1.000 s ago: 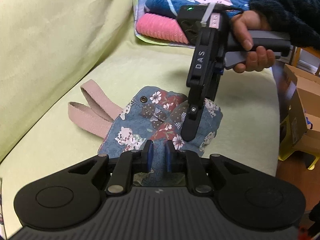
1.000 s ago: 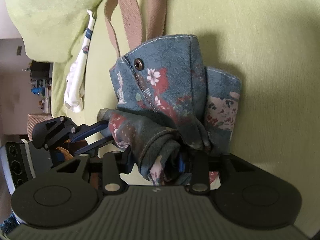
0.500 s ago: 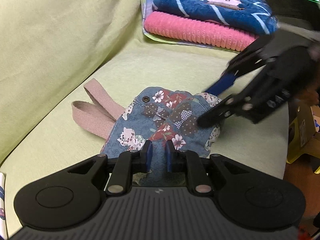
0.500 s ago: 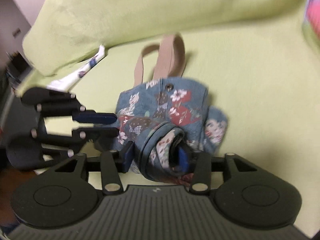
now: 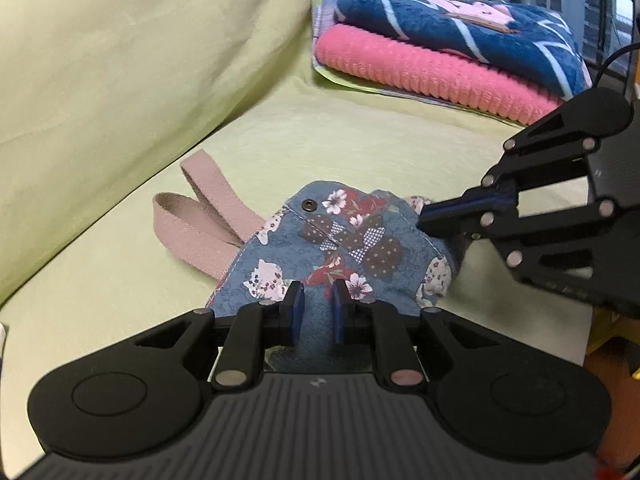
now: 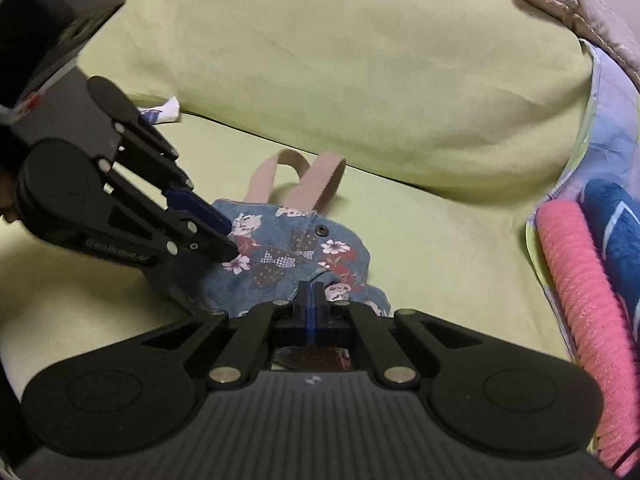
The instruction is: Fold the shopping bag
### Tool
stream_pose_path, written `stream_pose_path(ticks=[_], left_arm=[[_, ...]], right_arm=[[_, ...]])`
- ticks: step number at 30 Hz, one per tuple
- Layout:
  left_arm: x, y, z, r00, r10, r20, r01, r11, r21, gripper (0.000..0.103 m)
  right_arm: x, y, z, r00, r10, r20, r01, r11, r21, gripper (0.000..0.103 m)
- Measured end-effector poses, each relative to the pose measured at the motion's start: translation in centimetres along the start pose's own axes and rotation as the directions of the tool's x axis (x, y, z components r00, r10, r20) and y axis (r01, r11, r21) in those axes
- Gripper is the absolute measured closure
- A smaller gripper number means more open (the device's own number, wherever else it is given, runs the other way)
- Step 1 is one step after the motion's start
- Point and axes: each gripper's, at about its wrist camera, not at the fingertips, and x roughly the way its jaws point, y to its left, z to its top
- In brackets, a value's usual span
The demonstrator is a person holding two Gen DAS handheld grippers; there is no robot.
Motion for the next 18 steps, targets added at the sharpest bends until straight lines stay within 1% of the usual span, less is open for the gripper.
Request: stream_pose_path(ticks=[2, 4, 7, 9, 12, 15, 16, 18], left_arm=[[0.4, 0.2, 0.1, 1.0, 0.003, 0.0, -0.003, 1.0, -0.013, 0.086], [0.7, 0.2, 0.2, 1.0, 0.008, -0.002, -0.008, 1.0, -0.016, 0.086], [0.8, 0.1, 0.1, 1.0, 0.014, 0.001, -0.014, 1.0, -0.025, 0.086], [0.7, -0.3, 0.0, 0.999, 0.03, 0.009, -0.03, 0.999, -0.018, 0.086], [0.2, -1.1, 0.0, 0.998, 0.063, 0.018, -0.063, 0.998, 0.007, 0.086], [-0.9, -1.9, -0.2, 0.995, 0.098, 0.025, -0.098, 0.995, 0.027, 0.086], [-1.2, -2.0, -0.3, 0.994, 0.109, 0.026, -0.11, 0.993, 0.036, 0.082], [-1.8, -2.3, -0.6, 0.992, 0.125, 0.024, -0.126, 0.991, 0.053, 0.08]], right_arm=[[0.7, 0.2, 0.2, 1.0, -0.004, -0.03, 0.003, 1.0, -0.028, 0.101], [1.6, 0.0, 0.4, 0.997, 0.007, -0.073, -0.009, 1.0, -0.015, 0.1], [2.2, -0.7, 0.8, 0.994, 0.035, -0.107, -0.034, 0.999, 0.015, 0.1], [2.4, -1.1, 0.8, 0.991, 0.054, -0.118, -0.052, 0.998, 0.02, 0.099], [2.6, -1.7, 0.9, 0.988, 0.085, -0.133, -0.078, 0.995, 0.058, 0.099], [2.7, -1.9, 0.8, 0.985, 0.101, -0.141, -0.09, 0.993, 0.082, 0.099], [2.7, -2.0, 0.8, 0.984, 0.105, -0.145, -0.093, 0.992, 0.088, 0.099], [2.9, -2.1, 0.9, 0.981, 0.114, -0.154, -0.1, 0.99, 0.099, 0.099]])
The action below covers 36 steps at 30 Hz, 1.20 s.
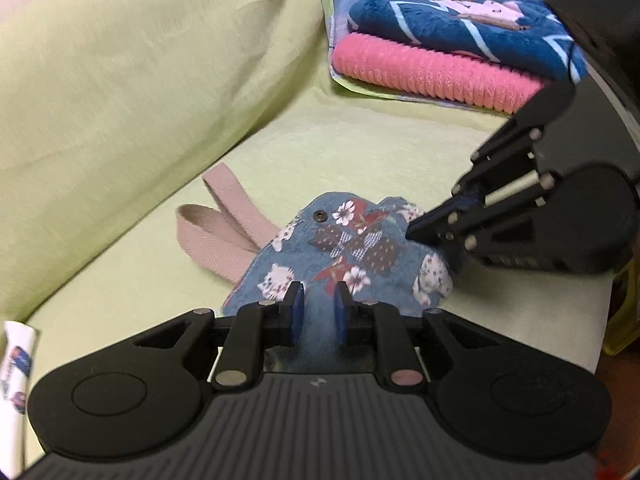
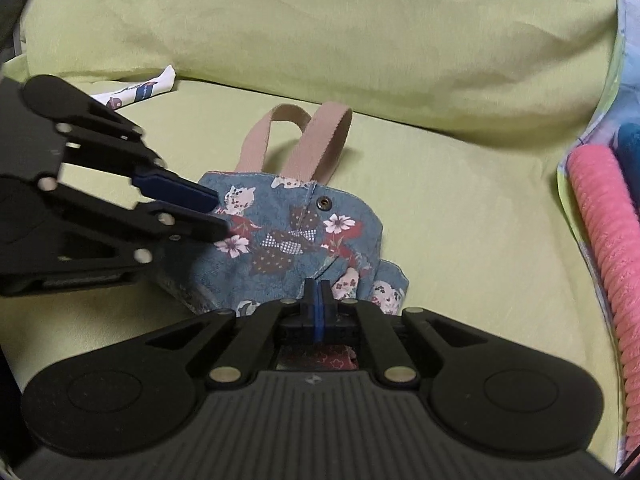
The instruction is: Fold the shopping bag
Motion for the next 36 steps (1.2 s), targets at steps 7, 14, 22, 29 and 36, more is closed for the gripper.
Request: stream_pose_path(ticks=[7, 14, 22, 29, 36], left_arm=[[0.2, 0.0, -0.4, 1.0, 0.006, -0.001, -0.006, 1.0, -0.007, 0.078], [1.4, 0.8, -0.6, 1.0, -0.014, 0.016, 0.015, 0.997, -0.08, 0.072], [-1.2, -0.4, -0.7, 0.998, 0.052, 0.037, -0.05, 0.997, -0.054, 0.082], [-1.6, -0.6, -1.4, 0.999, 0.046, -0.011, -0.047, 0.998, -0.04, 0.084], [-0.7, 0.4, -1.2, 0.998, -0.003, -0.057, 0.001, 0.999, -0.045, 0.083]], right_arm=[[0.5, -0.2, 0.8, 0.999, 0.02, -0.04, -0.02, 1.0, -0.006, 0.099], [0.9, -0.4, 1.1, 0.998, 0.034, -0.057, -0.034, 0.999, -0.005, 0.099], [1.0, -1.1, 1.1, 0.997, 0.059, -0.059, -0.058, 0.998, 0.014, 0.099], [1.1, -1.3, 1.1, 0.996, 0.073, -0.059, -0.072, 0.997, 0.029, 0.099], [1.4, -1.8, 1.6, 0.991, 0.102, -0.087, -0.099, 0.994, 0.036, 0.099]])
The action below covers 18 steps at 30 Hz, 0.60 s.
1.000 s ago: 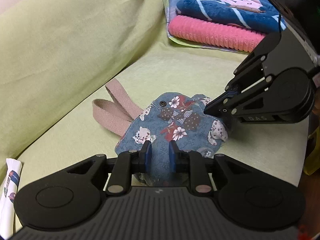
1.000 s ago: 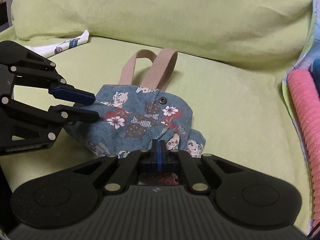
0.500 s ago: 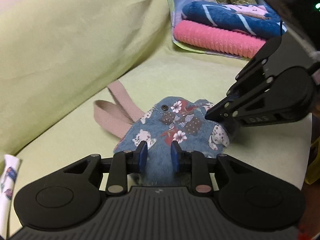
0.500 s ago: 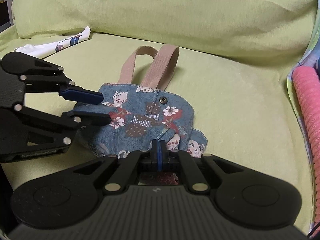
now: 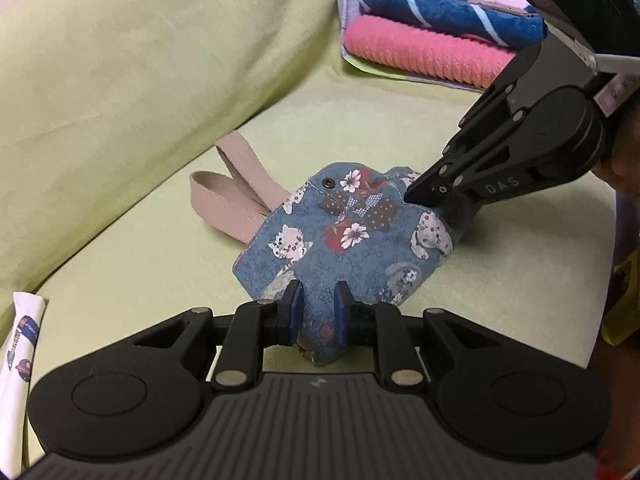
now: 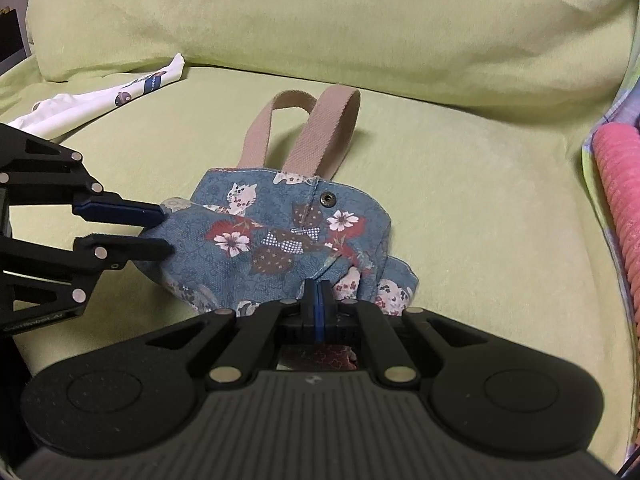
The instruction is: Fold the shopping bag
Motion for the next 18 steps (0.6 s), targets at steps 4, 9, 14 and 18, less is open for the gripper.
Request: stream_pose_path(ticks=[4, 9, 14, 18], left_arm=[[0.4, -0.2, 0.4, 1.0, 0.004, -0.027, -0.004, 1.0, 0.004, 0.084], [0.4, -0.5, 0.4, 0.999, 0.016, -0.033, -0.017, 1.0, -0.013, 0.084], [0.3, -0.3, 0.5, 0.999, 0.011, -0.031, -0.012, 0.999, -0.049, 0.084], [0.2, -0.4, 0.5, 0.999, 0.017, -0.033, -0.019, 0.999, -0.046, 0.084]], right_arm=[[0.3, -0.3, 0.5, 1.0, 0.013, -0.024, -0.012, 1.0, 0.008, 0.099], [0.5, -0.2, 0.9, 0.999, 0.011, -0.047, -0.011, 1.0, 0.007, 0.099], [0.5, -0.1, 0.9, 0.999, 0.005, -0.049, -0.005, 1.0, 0.009, 0.099], [0.7, -0.4, 1.2, 0.998, 0.019, -0.059, -0.017, 1.0, 0.018, 0.099]])
